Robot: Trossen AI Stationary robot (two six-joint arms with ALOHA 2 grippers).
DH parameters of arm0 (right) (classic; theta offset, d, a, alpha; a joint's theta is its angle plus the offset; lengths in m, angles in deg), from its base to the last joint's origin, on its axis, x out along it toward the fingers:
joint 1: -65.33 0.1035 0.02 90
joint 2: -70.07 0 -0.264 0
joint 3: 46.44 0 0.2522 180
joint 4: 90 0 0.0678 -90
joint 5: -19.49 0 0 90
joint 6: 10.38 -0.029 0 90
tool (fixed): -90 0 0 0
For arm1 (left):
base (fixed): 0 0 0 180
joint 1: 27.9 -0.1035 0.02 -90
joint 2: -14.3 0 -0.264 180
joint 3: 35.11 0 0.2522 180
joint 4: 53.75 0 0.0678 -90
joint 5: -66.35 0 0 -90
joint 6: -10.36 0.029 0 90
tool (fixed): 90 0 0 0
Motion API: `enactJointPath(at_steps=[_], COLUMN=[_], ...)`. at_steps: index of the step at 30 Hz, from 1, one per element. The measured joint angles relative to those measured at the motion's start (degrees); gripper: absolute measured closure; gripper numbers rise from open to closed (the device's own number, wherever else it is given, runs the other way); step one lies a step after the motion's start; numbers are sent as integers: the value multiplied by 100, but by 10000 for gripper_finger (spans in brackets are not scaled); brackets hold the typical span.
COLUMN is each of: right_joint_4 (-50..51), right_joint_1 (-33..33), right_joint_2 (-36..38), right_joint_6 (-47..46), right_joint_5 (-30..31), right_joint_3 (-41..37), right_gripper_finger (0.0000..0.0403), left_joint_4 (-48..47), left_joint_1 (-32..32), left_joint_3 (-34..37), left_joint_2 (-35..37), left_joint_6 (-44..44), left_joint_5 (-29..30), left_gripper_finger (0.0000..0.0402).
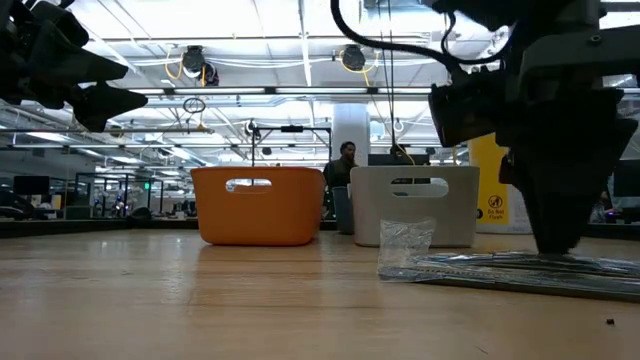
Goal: Pick & Place Travel size toiletries
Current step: Put the black comb into the gray bin
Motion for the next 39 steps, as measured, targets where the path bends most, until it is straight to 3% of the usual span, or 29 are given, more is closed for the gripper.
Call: enactJointPath(at_steps=[3,8,11,18,25,30,34,39], right_joint_4=[-33,-42,30,457,-797,-1320,-1127,185], right_joint_1=[-45,-41,-98,-109,-128,-191,-198,-142], right_joint_2=[23,30,30,24,6,-16,-6,2], right_joint_6=[-35,248,260,615,248,699,973,1301], right_joint_5=[-233,-117,-84,228,-101,-94,-77,454], right_joint_3=[-111,-163,-163,-165,-183,-198,-151,397], right_gripper_finger=[227,143,116,115,120,122,128,130], left_joint_4=[0,0,0,0,0,0,0,0], left_joint_1=[0,1,2,0,2,2,2,0], left_joint_3=[0,0,0,-1,0,0,0,0], left_joint_2=[0,0,0,0,0,-2,-2,0], left_joint_6=[0,0,0,0,0,0,0,0], left_joint_5=[0,0,0,0,0,0,0,0], left_gripper_finger=[119,119,119,119,119,119,119,119])
